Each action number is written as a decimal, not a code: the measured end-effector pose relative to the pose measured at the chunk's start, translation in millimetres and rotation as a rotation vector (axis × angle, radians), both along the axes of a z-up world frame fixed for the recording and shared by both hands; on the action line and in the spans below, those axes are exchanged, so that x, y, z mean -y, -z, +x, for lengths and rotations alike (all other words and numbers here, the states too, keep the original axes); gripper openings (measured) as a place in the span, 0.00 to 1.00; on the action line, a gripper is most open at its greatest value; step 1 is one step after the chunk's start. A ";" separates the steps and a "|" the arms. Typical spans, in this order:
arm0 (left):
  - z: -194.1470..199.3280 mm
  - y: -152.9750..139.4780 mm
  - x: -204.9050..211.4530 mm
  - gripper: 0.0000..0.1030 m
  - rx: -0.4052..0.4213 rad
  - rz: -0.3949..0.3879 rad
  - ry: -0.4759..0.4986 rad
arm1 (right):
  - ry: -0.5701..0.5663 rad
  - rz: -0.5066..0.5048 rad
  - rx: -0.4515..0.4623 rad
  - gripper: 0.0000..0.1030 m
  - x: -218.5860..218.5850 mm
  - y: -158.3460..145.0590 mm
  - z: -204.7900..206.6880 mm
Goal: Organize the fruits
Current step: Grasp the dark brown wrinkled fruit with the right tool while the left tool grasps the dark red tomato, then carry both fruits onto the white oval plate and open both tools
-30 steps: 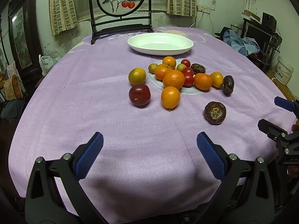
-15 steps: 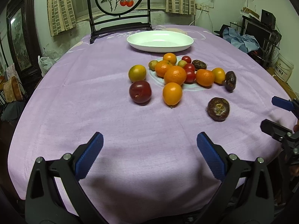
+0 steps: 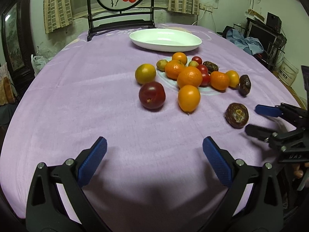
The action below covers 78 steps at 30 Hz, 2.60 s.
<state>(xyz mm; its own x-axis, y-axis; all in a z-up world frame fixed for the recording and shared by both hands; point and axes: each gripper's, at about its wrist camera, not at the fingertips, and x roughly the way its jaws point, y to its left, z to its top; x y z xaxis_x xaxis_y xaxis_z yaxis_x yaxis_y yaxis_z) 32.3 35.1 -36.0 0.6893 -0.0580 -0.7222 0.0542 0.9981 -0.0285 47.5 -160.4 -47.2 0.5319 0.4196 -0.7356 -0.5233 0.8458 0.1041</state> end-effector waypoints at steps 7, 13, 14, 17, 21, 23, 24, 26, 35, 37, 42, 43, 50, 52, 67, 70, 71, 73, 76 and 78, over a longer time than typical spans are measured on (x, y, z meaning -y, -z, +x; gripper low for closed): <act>32.5 -7.8 -18.4 0.87 -0.005 -0.045 0.037 | -0.070 -0.071 -0.011 0.57 -23.6 4.4 14.2; 61.0 -5.6 -18.9 0.73 -0.028 -0.035 0.093 | -0.093 -0.074 -0.002 0.42 -23.5 5.0 13.3; 64.3 -4.7 -18.1 0.71 -0.029 -0.027 0.100 | -0.093 -0.066 -0.004 0.42 -22.0 5.1 13.1; 75.0 -1.7 -16.7 0.60 -0.039 -0.019 0.124 | -0.096 -0.045 -0.012 0.42 -18.7 4.9 13.6; 84.6 1.3 -17.7 0.58 -0.065 -0.048 0.149 | -0.097 -0.039 -0.014 0.42 -18.3 4.5 14.1; 88.5 2.9 -17.6 0.58 -0.081 -0.069 0.163 | -0.096 -0.036 -0.015 0.42 -17.5 4.4 14.8; 90.1 4.4 -17.7 0.58 -0.091 -0.074 0.164 | -0.096 -0.034 -0.016 0.42 -17.4 4.3 14.9; 95.0 8.6 -16.5 0.58 -0.121 -0.079 0.159 | -0.096 -0.035 -0.016 0.42 -17.4 4.2 15.0; 94.5 10.7 -11.8 0.37 -0.139 -0.087 0.165 | -0.084 -0.008 -0.024 0.42 -13.7 3.7 16.1; 93.1 9.3 -13.8 0.37 -0.143 -0.103 0.160 | -0.081 0.004 -0.030 0.42 -12.1 3.0 17.2; 90.1 -14.5 -22.7 0.37 -0.087 -0.174 0.158 | -0.090 0.142 -0.050 0.42 0.1 -19.7 24.9; 93.0 -21.2 -23.7 0.37 -0.072 -0.185 0.158 | -0.087 0.180 -0.039 0.42 2.9 -30.3 30.4; 179.2 -69.9 -7.3 0.37 0.042 -0.216 0.118 | 0.039 0.280 0.054 0.42 -3.1 -85.4 123.5; 214.2 -68.8 -2.1 0.37 0.023 -0.210 0.088 | 0.085 0.242 0.040 0.42 -17.4 -85.5 165.4; 319.1 -19.6 -5.2 0.40 -0.138 -0.122 -0.034 | 0.109 0.027 -0.123 0.45 -60.7 -33.9 271.3; 310.8 -30.5 -9.3 0.66 -0.099 -0.117 -0.054 | 0.105 0.049 -0.125 0.53 -56.7 -41.3 267.6; 305.6 -37.0 -11.5 0.71 -0.080 -0.126 -0.057 | 0.100 0.055 -0.123 0.55 -54.4 -44.8 265.2; 288.6 -52.0 -16.5 0.84 -0.029 -0.126 -0.067 | 0.091 0.089 -0.085 0.61 -44.4 -55.7 251.1; 259.4 -69.2 -22.6 0.94 0.040 -0.108 -0.089 | 0.070 0.136 -0.065 0.62 -28.0 -61.1 233.0; 241.7 -71.8 -25.5 0.95 0.054 -0.099 -0.094 | 0.052 0.153 -0.076 0.62 -14.0 -55.6 218.1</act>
